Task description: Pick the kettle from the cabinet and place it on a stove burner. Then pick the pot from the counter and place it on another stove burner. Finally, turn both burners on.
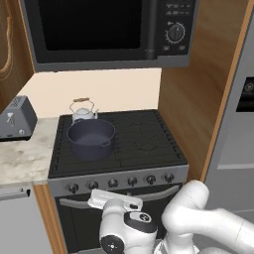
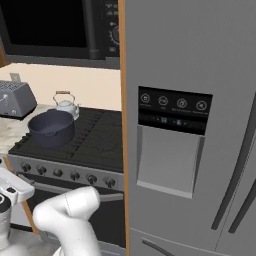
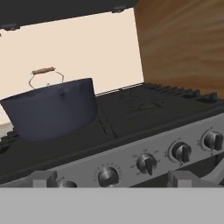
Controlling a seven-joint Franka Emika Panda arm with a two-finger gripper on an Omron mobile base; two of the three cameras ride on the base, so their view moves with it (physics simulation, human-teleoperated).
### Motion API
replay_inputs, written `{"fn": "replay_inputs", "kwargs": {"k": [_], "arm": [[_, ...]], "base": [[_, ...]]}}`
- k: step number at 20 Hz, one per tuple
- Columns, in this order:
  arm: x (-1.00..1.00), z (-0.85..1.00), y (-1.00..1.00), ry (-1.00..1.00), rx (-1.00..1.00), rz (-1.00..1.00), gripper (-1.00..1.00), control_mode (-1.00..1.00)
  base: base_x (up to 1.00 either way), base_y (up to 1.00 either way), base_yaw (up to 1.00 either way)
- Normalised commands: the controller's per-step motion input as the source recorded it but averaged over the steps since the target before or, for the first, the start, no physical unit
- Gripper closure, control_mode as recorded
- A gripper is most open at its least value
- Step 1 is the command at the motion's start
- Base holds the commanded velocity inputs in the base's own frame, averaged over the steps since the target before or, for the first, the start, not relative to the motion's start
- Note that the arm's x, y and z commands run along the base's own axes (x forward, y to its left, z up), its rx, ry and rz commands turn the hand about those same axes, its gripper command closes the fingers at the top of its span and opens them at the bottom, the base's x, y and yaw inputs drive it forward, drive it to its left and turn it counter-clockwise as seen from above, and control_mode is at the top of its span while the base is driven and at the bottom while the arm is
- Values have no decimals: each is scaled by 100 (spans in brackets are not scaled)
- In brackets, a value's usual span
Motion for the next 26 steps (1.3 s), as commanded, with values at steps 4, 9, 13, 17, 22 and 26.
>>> {"fn": "replay_inputs", "kwargs": {"k": [4,9,13,17,22,26], "arm": [[12,-19,27,0,-7,0,-100,-100],[3,-10,14,0,-6,0,-100,-100],[10,-9,0,0,-1,0,-100,-100],[21,-10,0,0,-1,0,-100,-100],[19,-8,0,0,0,1,-100,-100],[19,-17,2,0,0,2,-100,-100]], "base": [[0,0,0],[0,0,0],[0,0,0],[0,0,0],[0,0,0],[0,0,0]]}}
